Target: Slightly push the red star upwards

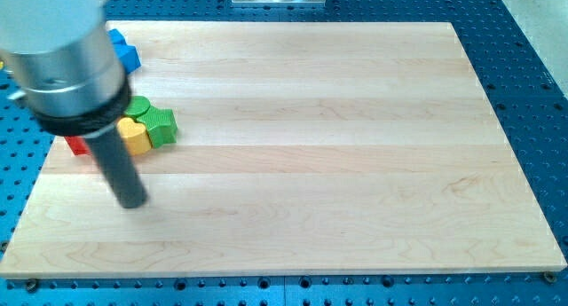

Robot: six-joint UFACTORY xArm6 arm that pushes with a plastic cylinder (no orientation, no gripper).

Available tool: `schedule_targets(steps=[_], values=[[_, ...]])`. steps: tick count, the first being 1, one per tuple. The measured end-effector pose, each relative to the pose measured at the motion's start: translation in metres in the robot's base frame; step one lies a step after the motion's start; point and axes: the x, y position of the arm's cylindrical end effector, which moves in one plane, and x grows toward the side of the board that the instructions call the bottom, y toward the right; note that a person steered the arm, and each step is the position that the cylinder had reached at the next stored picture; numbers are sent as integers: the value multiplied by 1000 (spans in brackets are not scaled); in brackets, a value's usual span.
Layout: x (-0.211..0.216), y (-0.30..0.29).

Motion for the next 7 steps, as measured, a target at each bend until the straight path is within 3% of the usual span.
schedule_targets(steps=[4,6,7], values=[[-52,-22],[-39,-23],[-4,-36]])
